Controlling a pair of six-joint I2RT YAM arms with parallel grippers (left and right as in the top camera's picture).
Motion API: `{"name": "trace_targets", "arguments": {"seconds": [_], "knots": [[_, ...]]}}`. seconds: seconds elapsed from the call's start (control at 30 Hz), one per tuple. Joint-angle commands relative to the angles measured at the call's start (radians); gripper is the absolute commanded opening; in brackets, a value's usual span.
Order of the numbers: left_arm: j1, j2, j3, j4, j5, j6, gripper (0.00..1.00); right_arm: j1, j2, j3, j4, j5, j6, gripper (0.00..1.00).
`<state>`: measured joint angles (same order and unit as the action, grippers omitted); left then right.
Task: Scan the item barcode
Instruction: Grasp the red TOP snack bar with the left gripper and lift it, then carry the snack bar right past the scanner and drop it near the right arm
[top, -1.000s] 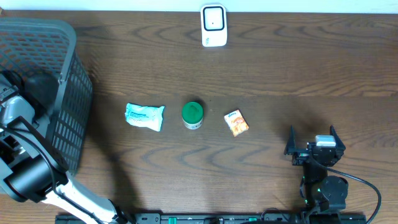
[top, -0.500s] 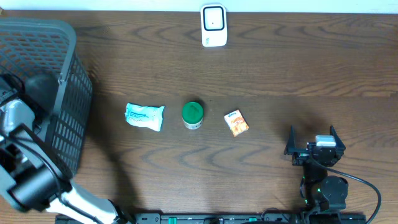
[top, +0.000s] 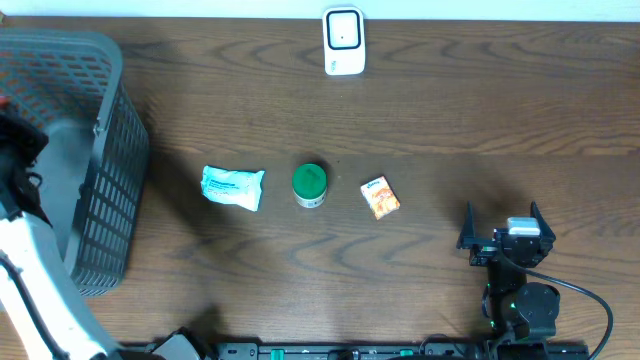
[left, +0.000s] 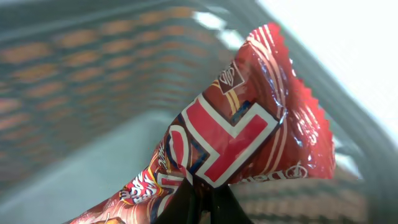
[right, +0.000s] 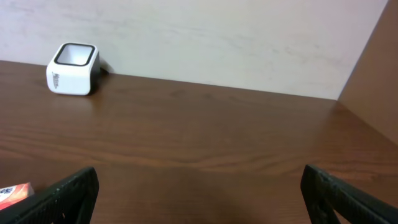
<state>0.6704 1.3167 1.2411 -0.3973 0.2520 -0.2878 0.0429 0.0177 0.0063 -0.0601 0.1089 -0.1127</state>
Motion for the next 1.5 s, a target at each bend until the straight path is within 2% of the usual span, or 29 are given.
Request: {"name": "trace_targets", "arguments": {"seconds": [0.0, 0.1, 0.27, 0.4, 0.6, 0.87, 1.03, 1.17, 1.3, 1.47], "knots": [[-0.003, -0.056, 0.008, 0.023, 0.361, -0.049, 0.07, -0.010, -0.003, -0.001, -0.003, 0.009, 0.011, 0.99], [-0.017, -0.106, 0.008, 0.044, 0.549, -0.082, 0.07, -0.010, -0.002, -0.001, -0.003, 0.009, 0.011, 0.99], [-0.112, -0.193, 0.008, 0.044, 0.649, -0.084, 0.07, -0.010, -0.003, -0.001, -0.003, 0.009, 0.011, 0.99], [-0.261, -0.236, 0.008, 0.043, 0.694, -0.129, 0.07, -0.010, -0.003, -0.001, -0.003, 0.009, 0.011, 0.99], [-0.567, -0.198, 0.006, 0.047, 0.705, -0.152, 0.07, -0.010, -0.003, -0.001, -0.003, 0.009, 0.011, 0.99], [-0.936, 0.000, 0.006, 0.119, 0.706, -0.152, 0.07, -0.010, -0.002, -0.001, -0.003, 0.009, 0.011, 0.99], [-1.094, 0.160, 0.006, 0.202, 0.714, -0.175, 0.07, -0.010, -0.002, -0.001, -0.003, 0.009, 0.011, 0.99], [-1.183, 0.287, 0.006, 0.309, 0.795, -0.215, 0.07, -0.010, -0.003, -0.001, -0.003, 0.009, 0.011, 0.99], [-1.255, 0.417, 0.006, 0.431, 0.867, -0.313, 0.07, -0.010, -0.002, -0.001, -0.003, 0.009, 0.011, 0.99], [-1.309, 0.540, 0.006, 0.517, 0.886, -0.419, 0.07, -0.010, -0.003, -0.001, -0.003, 0.009, 0.011, 0.99]]}}
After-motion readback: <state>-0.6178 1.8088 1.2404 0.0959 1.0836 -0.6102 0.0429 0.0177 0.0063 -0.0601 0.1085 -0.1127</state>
